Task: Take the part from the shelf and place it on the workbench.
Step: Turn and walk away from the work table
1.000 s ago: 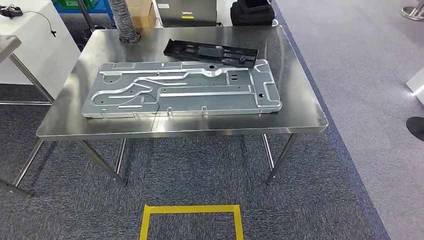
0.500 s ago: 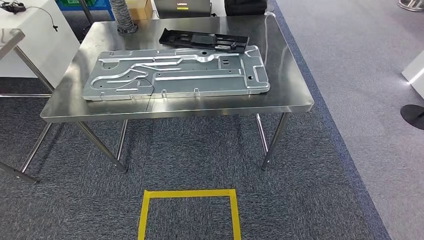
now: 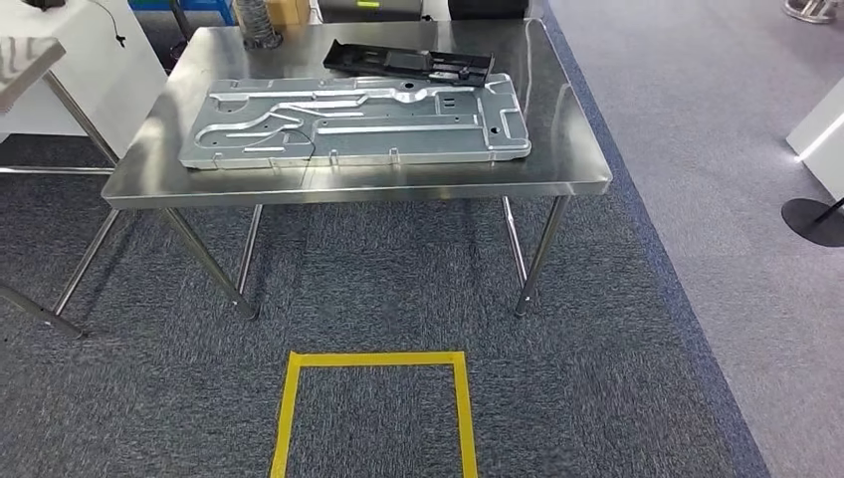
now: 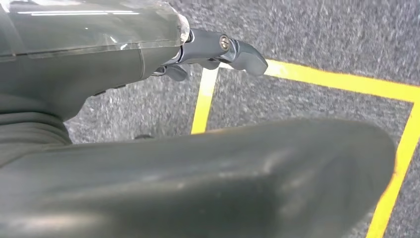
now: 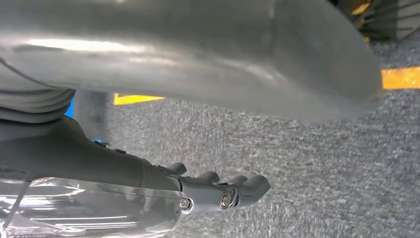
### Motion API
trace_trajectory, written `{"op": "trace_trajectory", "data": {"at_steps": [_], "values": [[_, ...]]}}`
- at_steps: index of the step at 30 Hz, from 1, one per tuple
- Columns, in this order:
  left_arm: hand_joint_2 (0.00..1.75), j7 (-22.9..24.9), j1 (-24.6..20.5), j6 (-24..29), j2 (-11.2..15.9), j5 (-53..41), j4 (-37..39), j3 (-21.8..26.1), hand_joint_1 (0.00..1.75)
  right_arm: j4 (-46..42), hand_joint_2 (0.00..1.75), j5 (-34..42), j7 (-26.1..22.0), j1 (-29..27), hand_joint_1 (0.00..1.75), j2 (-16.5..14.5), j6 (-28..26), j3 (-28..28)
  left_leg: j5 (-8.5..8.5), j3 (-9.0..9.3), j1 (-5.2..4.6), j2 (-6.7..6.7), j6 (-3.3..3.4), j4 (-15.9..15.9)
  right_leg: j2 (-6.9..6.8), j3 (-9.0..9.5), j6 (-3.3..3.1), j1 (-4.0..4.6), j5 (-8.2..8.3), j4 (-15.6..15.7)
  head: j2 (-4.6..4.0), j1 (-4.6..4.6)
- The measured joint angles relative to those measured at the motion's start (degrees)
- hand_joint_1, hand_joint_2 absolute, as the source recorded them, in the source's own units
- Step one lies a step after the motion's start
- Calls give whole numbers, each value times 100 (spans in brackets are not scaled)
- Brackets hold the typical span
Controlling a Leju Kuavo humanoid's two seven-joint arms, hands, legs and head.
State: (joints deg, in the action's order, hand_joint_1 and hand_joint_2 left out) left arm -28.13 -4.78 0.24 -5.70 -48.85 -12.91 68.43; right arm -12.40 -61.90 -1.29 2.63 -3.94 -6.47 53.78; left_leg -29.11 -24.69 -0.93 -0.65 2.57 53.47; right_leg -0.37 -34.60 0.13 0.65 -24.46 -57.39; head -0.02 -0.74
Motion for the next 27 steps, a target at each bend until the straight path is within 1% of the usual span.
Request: {"op": "trace_trajectory", "data": {"at_steps": [1,2,3,4,5,6,7,8,9,10,11,12,13,14,15,16,17,18,19,20,21,22,23,24,25,26,27], "values": [[0,-1,2,-8,-1,-9,1,-3,0,4,0,5,-13,-4,0,-2,2,2,85,-86,14,-11,29,-16,12,-74,33,-12,-238,-190,0,0],[0,-2,1,-15,1,-20,2,-6,0,10,0,8,-27,-5,0,-6,7,3,160,-181,20,-19,49,-12,22,-163,60,-38,-559,-488,0,0],[0,-3,4,-19,2,-31,2,-8,0,16,0,8,-40,-7,0,-9,13,5,233,-288,19,-19,60,-3,24,-255,86,-57,-868,-865,0,0],[0,-4,6,-22,2,-40,2,-9,0,22,0,9,-53,-9,0,-13,17,7,307,-399,19,-20,53,13,24,-318,109,-77,-1057,-1235,0,0],[0,-5,8,-23,2,-49,2,-9,0,25,0,10,-66,-10,0,-14,21,9,379,-512,20,-25,42,38,25,-329,130,-93,-1089,-1503,0,0],[0,-5,8,-25,1,-56,2,-11,0,26,0,13,-74,-10,0,-15,24,12,447,-633,24,-30,28,75,24,-267,147,-108,-979,-1614,0,0],[0,-7,7,-27,0,-67,2,-14,0,27,0,16,-78,-9,0,-15,26,15,506,-760,30,-34,11,125,24,-108,161,-121,-782,-1524,0,0],[0,-7,7,-30,-2,-80,2,-19,0,27,0,20,-79,-8,0,-15,28,19,558,-884,36,-36,-8,187,23,152,171,-134,-607,-1238,0,0],[0,-7,7,-33,-3,-93,2,-27,0,28,0,22,-79,-2,0,-16,29,21,601,-1001,37,-34,-31,260,23,483,172,-136,-551,-806,0,0],[0,-7,6,-35,-4,-107,2,-39,0,28,0,25,-80,5,0,-16,28,23,638,-1094,36,-32,-61,330,26,801,157,-131,-608,-337,0,0],[0,-7,5,-35,-5,-119,3,-51,0,30,0,26,-80,12,0,-17,26,25,681,-1153,35,-32,-92,381,27,1027,131,-119,-706,18,0,0],[0,-6,3,-34,-6,-130,3,-62,0,30,0,28,-80,16,0,-19,25,28,727,-1185,37,-34,-125,407,30,1142,95,-104,-797,227,1,-1],[0,-4,4,-33,-6,-140,3,-72,0,31,0,30,-80,11,0,-22,24,34,784,-1200,40,-36,-159,409,30,1148,50,-97,-807,295,1,-1],[0,-3,7,-33,-4,-148,2,-77,0,36,0,32,-79,4,0,-30,24,41,807,-1214,51,-31,-191,411,19,1102,5,-100,-753,278,1,-1],[0,2,14,-33,-3,-155,2,-83,0,40,0,32,-76,2,0,-37,23,50,729,-1249,61,-20,-223,460,7,1049,-41,-107,-693,273,1,0],[0,7,23,-31,-1,-158,2,-90,0,44,0,32,-73,0,0,-42,20,60,530,-1306,72,-7,-254,605,-6,980,-83,-113,-622,276,0,1],[0,16,27,-28,-1,-161,2,-96,0,48,0,32,-68,2,0,-46,17,69,223,-1384,91,5,-283,872,-19,899,-113,-115,-549,274,0,1],[0,29,29,-21,-3,-166,3,-102,0,48,0,31,-63,3,0,-46,14,76,-99,-1470,106,10,-309,1228,-21,810,-130,-109,-485,271,0,1],[0,43,27,-8,-4,-169,3,-107,0,48,0,31,-57,1,0,-46,12,81,-324,-1541,120,11,-331,1616,-21,719,-134,-103,-422,266,0,0],[0,59,25,10,-6,-173,4,-110,0,49,0,31,-49,-1,0,-46,9,85,-387,-1576,132,11,-346,1947,-21,626,-130,-99,-363,256,0,0],[0,77,24,33,-7,-175,4,-113,0,49,0,31,-37,-2,0,-49,4,91,-282,-1547,140,11,-353,2131,-20,533,-120,-97,-310,241,0,0],[0,96,24,57,-6,-177,4,-114,0,49,0,32,-24,-4,0,-52,-3,99,-91,-1434,146,12,-350,2130,-21,443,-104,-97,-256,220,0,0],[0,121,23,86,-5,-180,4,-114,0,49,0,33,-11,-5,0,-58,-13,108,94,-1225,149,12,-337,1931,-20,362,-87,-98,-208,199,0,0],[0,154,18,117,-2,-184,4,-114,0,49,0,34,-1,-4,0,-65,-24,116,183,-911,151,13,-314,1539,-19,300,-66,-99,-167,179,0,-1],[0,190,7,148,2,-190,4,-115,0,49,0,36,8,-3,0,-73,-35,122,141,-556,143,15,-287,1035,-18,260,-41,-92,-132,162,0,-1],[0,226,-7,175,4,-195,4,-115,0,49,0,39,19,-3,0,-80,-46,125,37,-265,134,17,-261,591,-20,235,-9,-85,-96,149,0,-1],[0,253,-20,191,7,-202,4,-116,0,49,0,42,30,-1,0,-84,-56,131,-69,-76,120,18,-235,272,-24,219,27,-82,-61,141,0,-1]]}}
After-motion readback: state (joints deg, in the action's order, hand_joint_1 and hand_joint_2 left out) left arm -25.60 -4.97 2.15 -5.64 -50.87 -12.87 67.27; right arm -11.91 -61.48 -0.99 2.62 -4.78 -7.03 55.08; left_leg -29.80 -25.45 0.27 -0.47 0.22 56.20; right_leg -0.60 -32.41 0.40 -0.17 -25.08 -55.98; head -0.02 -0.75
